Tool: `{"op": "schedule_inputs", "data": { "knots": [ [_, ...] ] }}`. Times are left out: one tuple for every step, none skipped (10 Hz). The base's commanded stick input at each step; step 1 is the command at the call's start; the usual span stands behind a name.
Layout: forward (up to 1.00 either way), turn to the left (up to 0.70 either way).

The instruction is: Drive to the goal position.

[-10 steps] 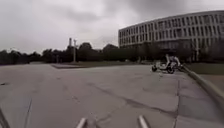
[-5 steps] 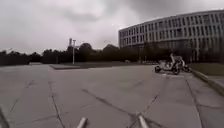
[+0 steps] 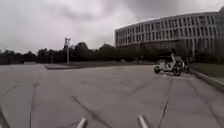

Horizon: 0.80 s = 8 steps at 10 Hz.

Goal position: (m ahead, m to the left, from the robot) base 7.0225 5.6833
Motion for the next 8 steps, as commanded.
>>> {"op": "schedule_inputs", "data": {
  "knots": [
    [1.0,-0.17],
    [1.0,-0.02],
    [1.0,-0.24],
    [1.0,-0.24],
    [1.0,-0.09],
    [1.0,-0.12],
    [1.0,-0.22],
    [1.0,-0.03]
  ]
}}
